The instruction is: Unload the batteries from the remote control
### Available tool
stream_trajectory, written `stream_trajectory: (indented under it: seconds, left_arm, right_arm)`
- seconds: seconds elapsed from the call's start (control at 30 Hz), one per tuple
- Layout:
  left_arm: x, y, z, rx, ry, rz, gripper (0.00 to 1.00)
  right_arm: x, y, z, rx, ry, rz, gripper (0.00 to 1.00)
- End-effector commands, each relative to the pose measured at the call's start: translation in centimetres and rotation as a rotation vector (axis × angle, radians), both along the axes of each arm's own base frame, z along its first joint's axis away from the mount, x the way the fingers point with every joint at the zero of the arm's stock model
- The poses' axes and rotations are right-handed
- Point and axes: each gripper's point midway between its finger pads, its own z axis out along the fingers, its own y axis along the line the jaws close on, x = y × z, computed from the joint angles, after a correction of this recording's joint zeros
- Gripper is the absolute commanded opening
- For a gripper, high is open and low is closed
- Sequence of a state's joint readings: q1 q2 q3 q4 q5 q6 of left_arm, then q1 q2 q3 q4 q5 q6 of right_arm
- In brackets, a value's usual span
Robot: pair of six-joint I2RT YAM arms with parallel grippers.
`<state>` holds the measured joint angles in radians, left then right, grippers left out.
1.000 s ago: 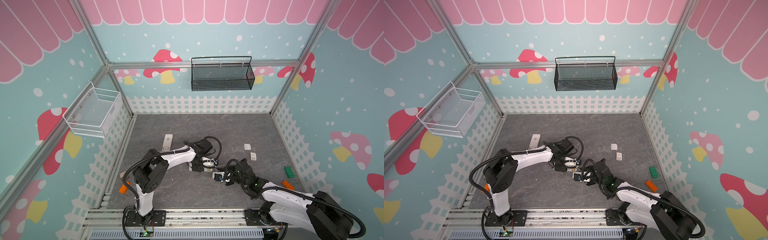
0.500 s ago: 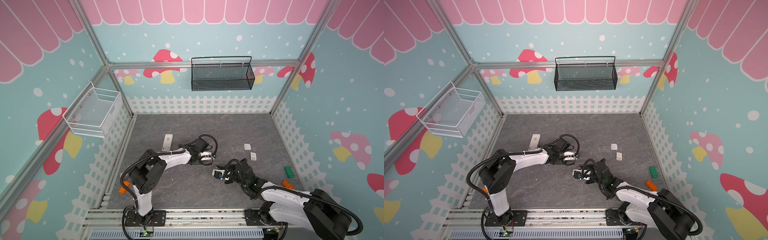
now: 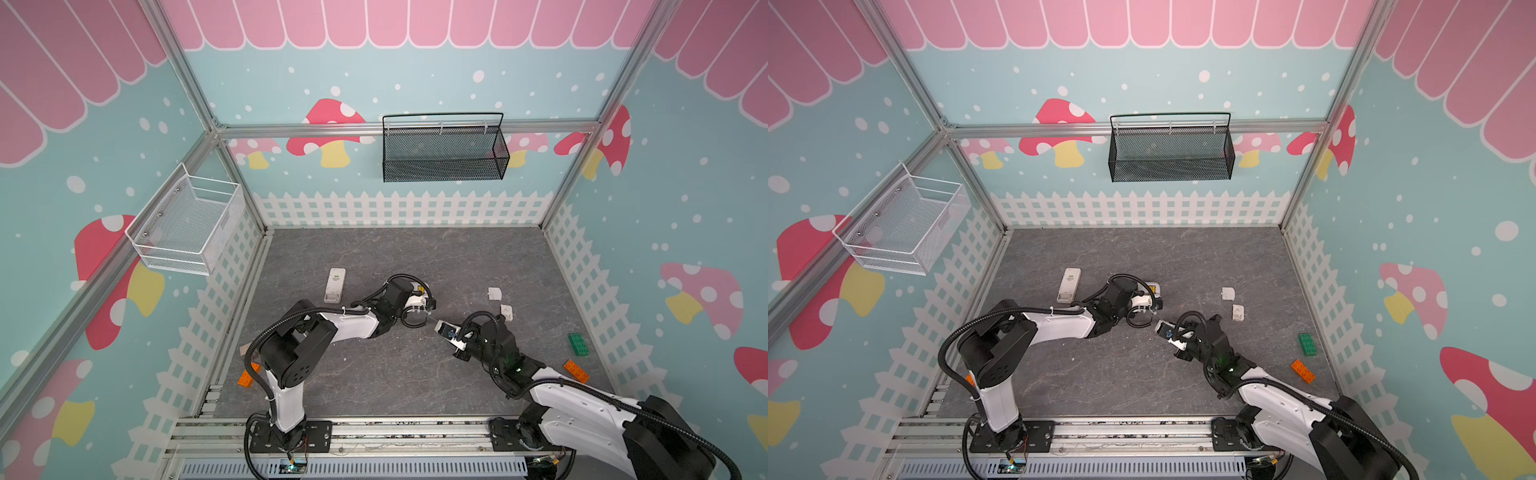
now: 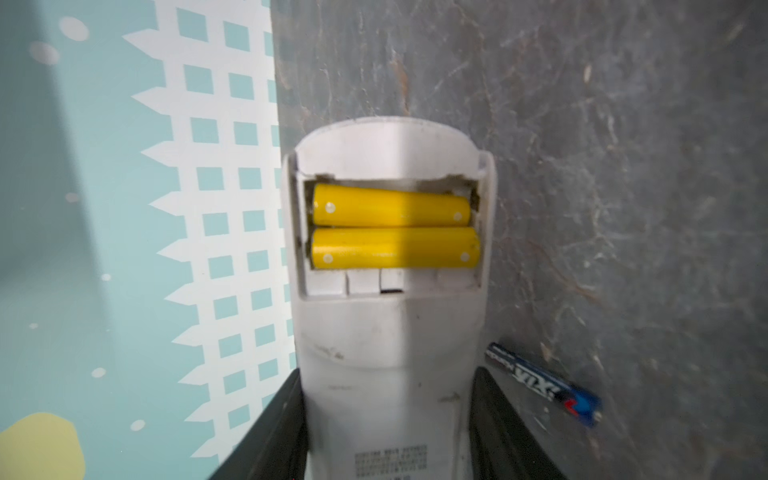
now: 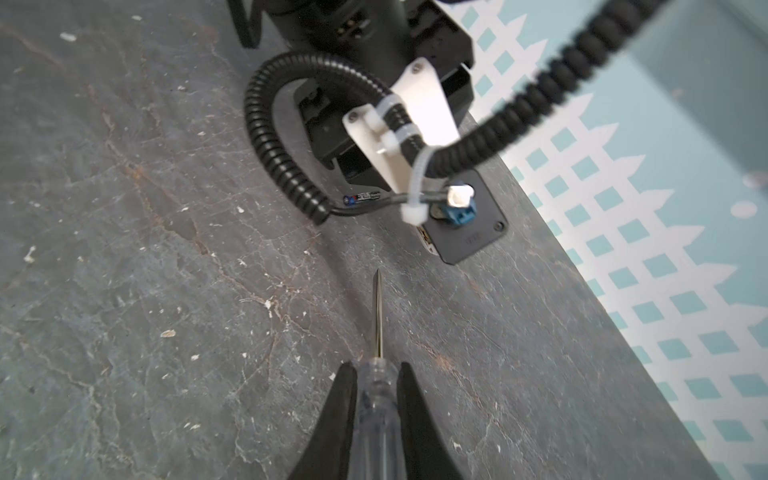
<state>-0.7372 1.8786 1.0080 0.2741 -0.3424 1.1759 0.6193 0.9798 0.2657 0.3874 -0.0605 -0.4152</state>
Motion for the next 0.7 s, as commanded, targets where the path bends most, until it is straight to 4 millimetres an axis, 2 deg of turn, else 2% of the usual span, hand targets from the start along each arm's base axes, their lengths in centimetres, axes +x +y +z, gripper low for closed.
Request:
stream_trajectory:
  seconds: [0.0,0.13,0.23,0.43,0.67]
  left_arm:
    - [1.0,-0.7,2.2,-0.035,-0.117,-0.016,0.00]
    - [0.8,-0.5,2.6,-0.060,-0.166,-0.023,0.00]
    - [0.4,-0.5,2.8,-0.071,-0.214,-0.051,0.00]
    - [0.4,-0.6,2.8,-0.036,-0.292,-0.074,0.00]
    - [1.0,-1.6,2.5,-0.005,-0.392,-0.090,0.00]
  right_arm:
    - [0.9,-1.0,2.1,0.132,0.063,-0.072,0.00]
    - [2.2,-2.7,3.8,0.325,0.156,-0.162,0.00]
    - [2.9,-2.8,4.1,0.387,0.228,-0.199,0.00]
    - [4.8,-2.2,2.3,0.439,0.394,-0.291,0.00]
    - [6.5,-0.7,0.6,0.447,0.499,-0.291,0.00]
